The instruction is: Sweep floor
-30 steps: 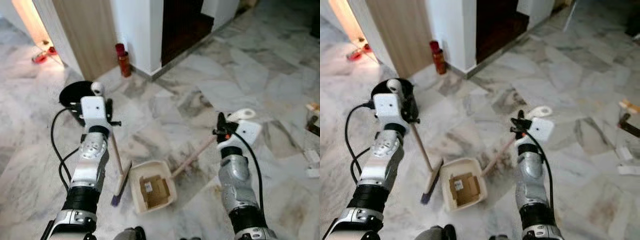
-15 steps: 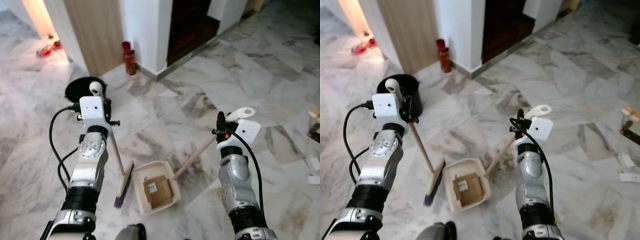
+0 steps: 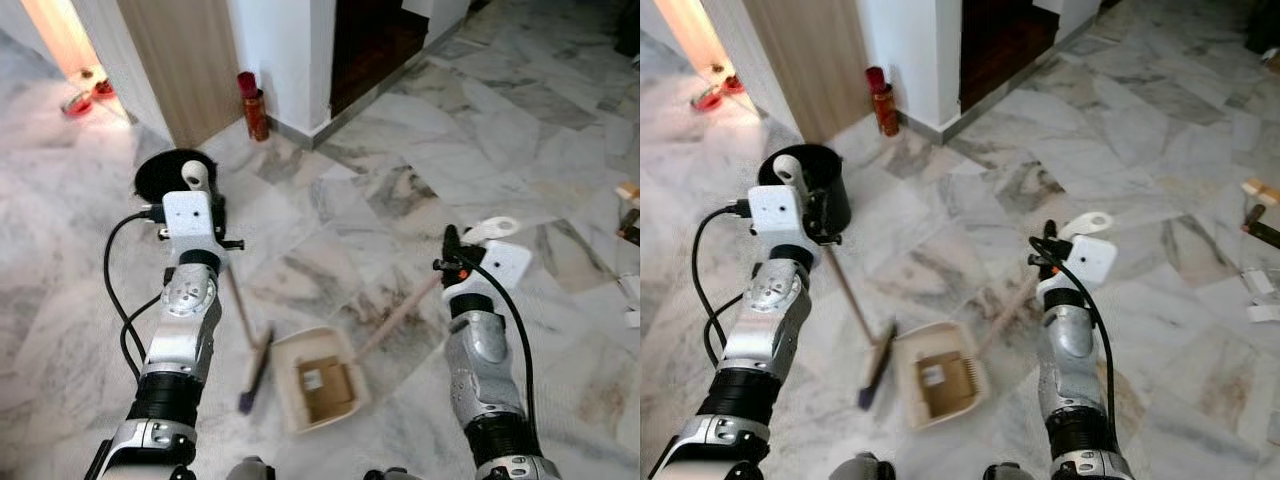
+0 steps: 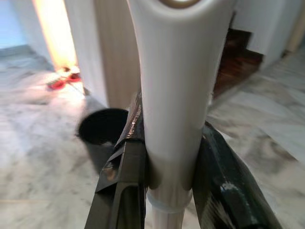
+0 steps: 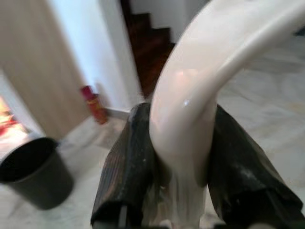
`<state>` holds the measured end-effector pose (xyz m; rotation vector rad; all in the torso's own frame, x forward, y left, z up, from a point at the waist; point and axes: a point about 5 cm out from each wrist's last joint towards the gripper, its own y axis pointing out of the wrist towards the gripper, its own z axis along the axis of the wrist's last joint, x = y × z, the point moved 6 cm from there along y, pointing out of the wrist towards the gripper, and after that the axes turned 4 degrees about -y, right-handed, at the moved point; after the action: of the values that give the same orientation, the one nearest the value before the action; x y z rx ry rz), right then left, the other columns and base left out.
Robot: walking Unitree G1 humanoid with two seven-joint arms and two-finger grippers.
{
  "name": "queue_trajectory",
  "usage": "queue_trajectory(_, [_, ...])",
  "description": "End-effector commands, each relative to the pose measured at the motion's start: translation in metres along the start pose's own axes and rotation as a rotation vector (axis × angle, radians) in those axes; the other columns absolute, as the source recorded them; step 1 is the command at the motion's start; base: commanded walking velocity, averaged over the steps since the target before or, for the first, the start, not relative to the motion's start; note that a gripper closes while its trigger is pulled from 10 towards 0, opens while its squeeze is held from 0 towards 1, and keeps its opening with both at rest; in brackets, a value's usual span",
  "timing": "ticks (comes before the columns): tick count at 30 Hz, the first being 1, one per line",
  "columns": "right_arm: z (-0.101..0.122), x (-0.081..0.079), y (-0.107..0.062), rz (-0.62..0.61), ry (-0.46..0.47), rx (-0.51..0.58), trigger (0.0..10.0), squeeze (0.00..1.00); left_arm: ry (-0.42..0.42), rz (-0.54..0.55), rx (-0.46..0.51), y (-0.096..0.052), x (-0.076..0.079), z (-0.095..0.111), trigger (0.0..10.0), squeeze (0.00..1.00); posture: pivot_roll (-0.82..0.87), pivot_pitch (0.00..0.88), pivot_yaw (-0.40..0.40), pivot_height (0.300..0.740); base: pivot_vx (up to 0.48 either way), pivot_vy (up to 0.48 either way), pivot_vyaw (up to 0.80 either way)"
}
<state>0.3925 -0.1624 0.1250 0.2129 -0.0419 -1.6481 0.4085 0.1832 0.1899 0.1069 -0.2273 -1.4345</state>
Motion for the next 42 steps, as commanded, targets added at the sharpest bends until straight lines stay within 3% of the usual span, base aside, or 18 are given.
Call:
queue_trajectory(1, [0.012, -0.005, 0.003, 0.002, 0.058, 0.045, 10.0, 0.0, 0.03, 0.005, 0.035, 0.0, -0.001, 0.009, 10.0, 0.0, 0.04, 0.168, 0.011, 0.74, 0.0, 0.458, 0.0])
queue_trajectory(14, [0.016, -0.006, 0.006, 0.012, 0.063, 0.054, 10.0, 0.0, 0.035, 0.017, 0.044, 0.0, -0.003, 0.012, 10.0, 0.0, 0.05, 0.17, 0.008, 0.74, 0.0, 0.393, 0.0])
queue_trajectory(42, [0.024, -0.014, 0.01, 0.049, 0.08, 0.062, 10.0, 0.0, 0.059, 0.015, 0.063, -0.001, -0.003, 0.016, 10.0, 0.0, 0.04, 0.164, 0.009, 0.74, 0.018, 0.0, 0.0])
